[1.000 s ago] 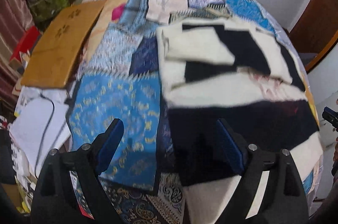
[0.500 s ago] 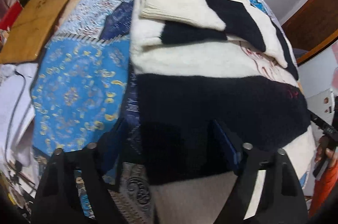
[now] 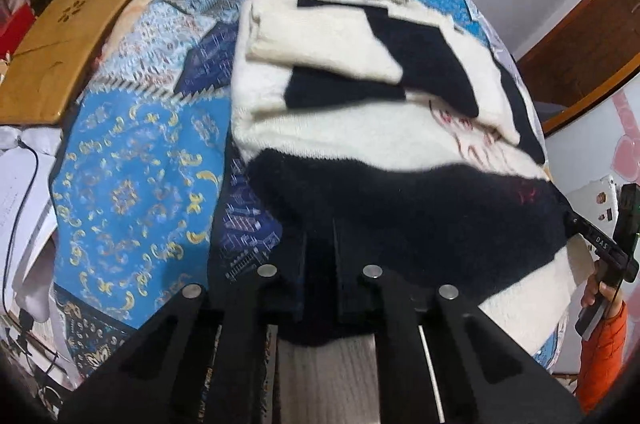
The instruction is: Fold small clothes
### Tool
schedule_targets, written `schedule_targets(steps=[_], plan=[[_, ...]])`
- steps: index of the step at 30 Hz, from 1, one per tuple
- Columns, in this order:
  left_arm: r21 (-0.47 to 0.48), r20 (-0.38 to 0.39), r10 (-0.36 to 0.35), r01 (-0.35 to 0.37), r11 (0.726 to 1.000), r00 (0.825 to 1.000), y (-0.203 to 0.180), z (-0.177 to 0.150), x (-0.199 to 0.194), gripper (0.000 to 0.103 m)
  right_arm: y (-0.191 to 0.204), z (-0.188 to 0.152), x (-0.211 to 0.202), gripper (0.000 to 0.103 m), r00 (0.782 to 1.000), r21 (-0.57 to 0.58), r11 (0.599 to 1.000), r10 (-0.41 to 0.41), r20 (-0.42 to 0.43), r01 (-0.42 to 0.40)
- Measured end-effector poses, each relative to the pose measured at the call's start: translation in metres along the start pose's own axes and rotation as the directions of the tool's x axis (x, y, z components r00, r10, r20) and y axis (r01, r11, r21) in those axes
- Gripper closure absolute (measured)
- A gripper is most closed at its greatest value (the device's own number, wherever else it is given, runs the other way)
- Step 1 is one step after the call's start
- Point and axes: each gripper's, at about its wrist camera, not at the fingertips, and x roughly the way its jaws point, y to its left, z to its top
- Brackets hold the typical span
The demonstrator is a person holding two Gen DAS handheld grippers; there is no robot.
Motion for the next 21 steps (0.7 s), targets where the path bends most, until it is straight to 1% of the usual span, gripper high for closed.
schedule_targets(steps=[5,8,11,13,16,21], plan=[[-0.009,0.1,-0.001,0.002,1.0,0.995,0.002,0.017,-0.025,0.094,0.008,0.015,-0.014,0.096,0.997,-0.034,0.999,-0.011,0.072,0.014],[-0.001,0.155,0.0,0.0,1.0,0.988,-0.001,0.029,-0.039,0.095,0.013,0.026,-0.024,0.096,0.992,-0.054,0.998,-0.019,0.122,0.026],[0.007,0.197,0.019,-0.021,1.0,0.98,-0.005,0.042,-0.046,0.096,0.017,0.037,-0.031,0.096,0.986,-0.065,0.997,-0.029,0.162,0.04],[0.011,0.215,0.033,-0.036,0.999,0.976,-0.007,0.05,-0.047,0.096,0.016,0.044,-0.032,0.096,0.983,-0.063,0.997,-0.037,0.18,0.049],[-0.002,0.222,0.047,-0.047,0.999,0.974,-0.005,0.06,-0.041,0.096,0.012,0.052,-0.025,0.096,0.981,-0.047,0.997,-0.054,0.187,0.064],[-0.013,0.196,0.1,-0.1,0.995,0.975,0.002,0.07,-0.016,0.096,-0.002,0.058,-0.003,0.096,0.985,-0.012,0.996,-0.086,0.151,0.088]])
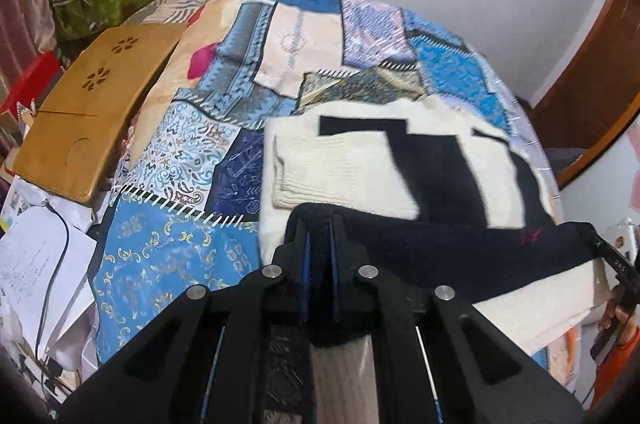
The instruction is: Fold small clothes
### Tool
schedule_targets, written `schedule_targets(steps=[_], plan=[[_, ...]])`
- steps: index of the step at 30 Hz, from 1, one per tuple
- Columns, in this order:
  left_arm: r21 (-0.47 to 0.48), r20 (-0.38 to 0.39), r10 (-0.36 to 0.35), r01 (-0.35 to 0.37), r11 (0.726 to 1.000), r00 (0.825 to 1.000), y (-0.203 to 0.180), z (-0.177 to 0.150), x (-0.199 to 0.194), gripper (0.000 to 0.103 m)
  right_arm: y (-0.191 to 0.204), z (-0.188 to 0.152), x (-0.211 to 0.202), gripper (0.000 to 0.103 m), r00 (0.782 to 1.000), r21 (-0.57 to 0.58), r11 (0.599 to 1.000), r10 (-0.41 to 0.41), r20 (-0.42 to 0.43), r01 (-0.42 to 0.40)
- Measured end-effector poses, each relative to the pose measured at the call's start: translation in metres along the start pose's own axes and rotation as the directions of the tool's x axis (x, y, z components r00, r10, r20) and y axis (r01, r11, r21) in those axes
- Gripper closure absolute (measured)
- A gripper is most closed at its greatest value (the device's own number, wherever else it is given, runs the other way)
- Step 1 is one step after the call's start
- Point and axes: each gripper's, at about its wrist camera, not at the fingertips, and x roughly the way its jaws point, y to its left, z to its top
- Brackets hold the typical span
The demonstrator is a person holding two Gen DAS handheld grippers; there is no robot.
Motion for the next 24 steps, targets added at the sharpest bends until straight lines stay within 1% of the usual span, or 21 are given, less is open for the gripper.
schedule_targets(steps=[4,6,10,11,12,13,15,17,19,21,24], plan=[[-0.013,-0.054,0.027,-0.028,1.0,0.998,0.007,-0.002,0.03,0.096,-0.008,-0.003,0.018,0.096,0.999,0.023,1.0,-0.01,-0.042,0.011],[-0.02,-0.08,0.03,-0.031,0.999,0.996,0.011,-0.003,0.041,0.096,-0.01,-0.005,0.025,0.096,0.998,0.03,0.999,-0.01,-0.06,0.012],[-0.02,-0.096,0.038,-0.04,0.999,0.995,0.015,-0.006,0.054,0.093,-0.009,-0.008,0.036,0.096,0.995,0.016,1.0,-0.018,-0.094,0.019],[-0.017,-0.095,0.043,-0.045,0.999,0.995,0.015,-0.006,0.055,0.09,-0.01,-0.008,0.037,0.095,0.995,0.014,1.0,-0.018,-0.099,0.019],[-0.015,-0.096,0.05,-0.051,0.999,0.994,0.015,-0.005,0.056,0.085,-0.01,-0.009,0.038,0.094,0.994,0.012,1.0,-0.019,-0.103,0.021],[-0.012,-0.097,0.059,-0.061,0.998,0.994,0.015,-0.005,0.056,0.084,-0.011,-0.009,0.039,0.093,0.994,0.013,1.0,-0.017,-0.107,0.018],[-0.013,-0.1,0.069,-0.07,0.997,0.993,0.016,-0.005,0.056,0.073,-0.012,-0.009,0.038,0.092,0.993,0.016,1.0,-0.016,-0.114,0.018],[-0.015,-0.101,0.077,-0.079,0.997,0.992,0.018,-0.005,0.053,0.066,-0.012,-0.008,0.035,0.09,0.992,0.015,1.0,-0.021,-0.123,0.023],[-0.02,-0.107,0.067,-0.069,0.997,0.992,0.021,-0.004,0.049,0.064,-0.012,-0.007,0.033,0.084,0.991,0.016,0.999,-0.026,-0.131,0.028],[-0.031,-0.113,0.054,-0.058,0.998,0.992,0.024,-0.004,0.044,0.062,-0.011,-0.007,0.028,0.08,0.991,0.007,0.999,-0.033,-0.133,0.034],[-0.04,-0.107,0.047,-0.052,0.998,0.993,0.026,-0.003,0.033,0.059,-0.011,-0.007,0.019,0.071,0.991,-0.01,0.999,-0.045,-0.126,0.044]])
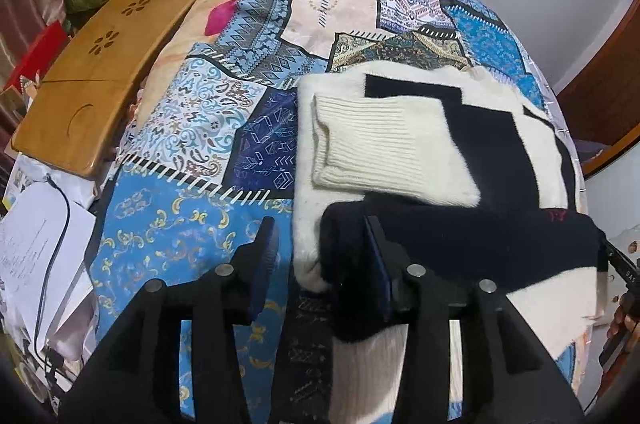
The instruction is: Fold small clothes
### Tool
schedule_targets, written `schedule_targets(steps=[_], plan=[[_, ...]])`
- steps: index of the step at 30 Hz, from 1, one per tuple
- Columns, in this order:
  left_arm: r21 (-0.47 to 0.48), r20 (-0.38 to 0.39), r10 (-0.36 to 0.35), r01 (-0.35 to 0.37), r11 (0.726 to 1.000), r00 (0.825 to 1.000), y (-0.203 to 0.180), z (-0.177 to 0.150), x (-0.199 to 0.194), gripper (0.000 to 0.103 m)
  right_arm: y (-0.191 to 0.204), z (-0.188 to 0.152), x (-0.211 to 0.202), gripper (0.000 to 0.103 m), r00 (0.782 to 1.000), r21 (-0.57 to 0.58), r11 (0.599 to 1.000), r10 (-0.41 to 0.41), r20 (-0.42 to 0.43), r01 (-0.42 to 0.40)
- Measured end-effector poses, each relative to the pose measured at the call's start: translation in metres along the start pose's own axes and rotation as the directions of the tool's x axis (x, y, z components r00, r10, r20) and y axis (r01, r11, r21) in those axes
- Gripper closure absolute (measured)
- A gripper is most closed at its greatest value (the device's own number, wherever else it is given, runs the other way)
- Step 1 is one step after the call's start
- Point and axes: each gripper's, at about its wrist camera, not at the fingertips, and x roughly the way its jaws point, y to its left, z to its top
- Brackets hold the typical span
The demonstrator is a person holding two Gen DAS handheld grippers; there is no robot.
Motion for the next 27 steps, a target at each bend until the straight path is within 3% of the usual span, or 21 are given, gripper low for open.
schedule_targets(steps=[6,12,19,27], plan=[[0.017,0.024,-0.004,0.004,1.0,1.0,0.001,-0.007,-0.024,0.047,0.001,-0.005,-0.023,0.058,1.0,-0.015,1.0,-0.01,0.027,0.01],[0.037,0.011,-0.036,0.036,0.999,0.999,0.002,-0.022,-0.042,0.044,0.002,-0.014,-0.036,0.046,1.0,-0.005,1.0,-0.002,0.024,0.002],[0.082,-0.052,-0.025,0.029,0.996,0.998,0.003,-0.045,-0.039,0.041,0.01,-0.033,-0.036,0.046,1.0,-0.008,1.0,0.018,-0.004,-0.018],[0.045,-0.151,-0.096,0.104,0.994,0.984,0.001,-0.068,-0.017,0.041,0.015,-0.051,-0.024,0.046,0.997,0.023,0.998,0.062,-0.04,-0.061]])
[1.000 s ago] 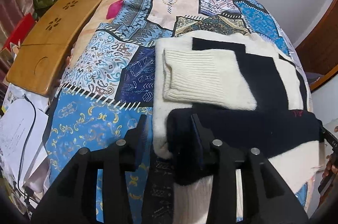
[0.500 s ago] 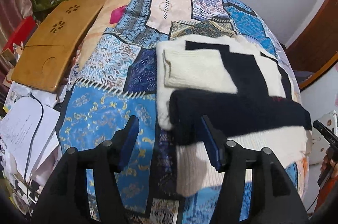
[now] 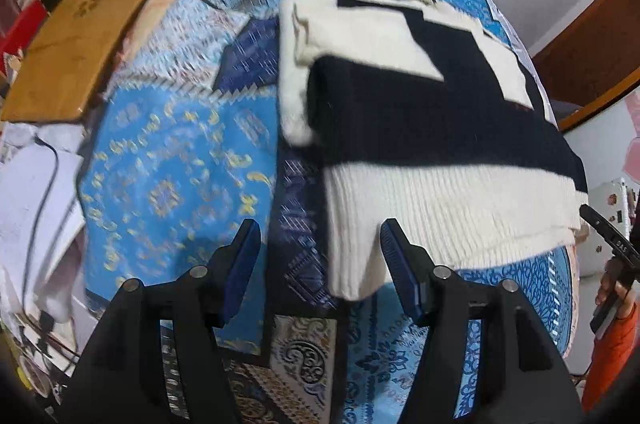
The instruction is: Fold small clothes
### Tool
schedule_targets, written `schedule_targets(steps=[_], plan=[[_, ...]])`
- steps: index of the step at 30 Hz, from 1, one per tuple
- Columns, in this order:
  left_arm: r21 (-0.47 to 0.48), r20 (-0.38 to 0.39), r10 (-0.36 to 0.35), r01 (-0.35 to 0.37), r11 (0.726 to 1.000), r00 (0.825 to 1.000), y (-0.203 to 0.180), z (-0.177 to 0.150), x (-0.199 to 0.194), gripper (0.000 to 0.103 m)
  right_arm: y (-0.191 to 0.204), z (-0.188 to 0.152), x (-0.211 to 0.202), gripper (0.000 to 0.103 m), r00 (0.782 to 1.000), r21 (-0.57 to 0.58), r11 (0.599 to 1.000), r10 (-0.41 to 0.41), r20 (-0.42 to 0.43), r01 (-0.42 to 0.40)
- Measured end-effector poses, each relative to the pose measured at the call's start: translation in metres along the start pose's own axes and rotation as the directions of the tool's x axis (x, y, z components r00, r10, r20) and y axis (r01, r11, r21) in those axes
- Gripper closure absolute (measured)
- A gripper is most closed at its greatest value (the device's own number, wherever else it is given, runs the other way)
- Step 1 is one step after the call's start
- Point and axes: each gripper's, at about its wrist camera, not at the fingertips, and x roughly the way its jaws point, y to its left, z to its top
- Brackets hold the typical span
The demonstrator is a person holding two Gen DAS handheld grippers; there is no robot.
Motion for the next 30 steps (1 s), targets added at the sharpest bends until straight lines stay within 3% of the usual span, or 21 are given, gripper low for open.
schedule_targets(steps=[6,10,11,17,21,30], plan=[[0.012,-0.008,-0.015,0.015,1.0,1.0,-0.011,-0.005,0.007,0.041,-0.003,-0.009,0.006,0.046,0.999,0.03,0.999,0.019,-0.026,-0.018],[0.023,-0.006,-0.024,0.024,0.999,1.0,-0.016,-0.003,0.008,0.042,-0.002,-0.014,0.008,0.056,0.999,0.028,0.999,0.029,-0.039,-0.028],[0.027,-0.007,-0.028,0.028,0.999,1.0,-0.018,-0.003,0.009,0.045,-0.002,-0.014,0.008,0.058,0.999,0.029,0.999,0.034,-0.038,-0.033],[0.079,-0.001,-0.031,0.031,0.996,1.0,-0.031,-0.003,0.008,0.074,0.006,-0.012,0.009,0.091,0.996,0.009,0.997,0.077,-0.039,-0.077],[0.107,0.037,-0.026,0.022,0.994,0.999,-0.038,-0.002,0.0,0.091,0.012,-0.008,0.006,0.093,0.995,-0.008,0.995,0.094,-0.014,-0.094],[0.115,0.185,-0.006,-0.016,0.993,0.983,-0.051,0.024,-0.035,0.095,0.024,0.029,-0.013,0.094,0.991,-0.073,0.993,0.102,0.086,-0.096]])
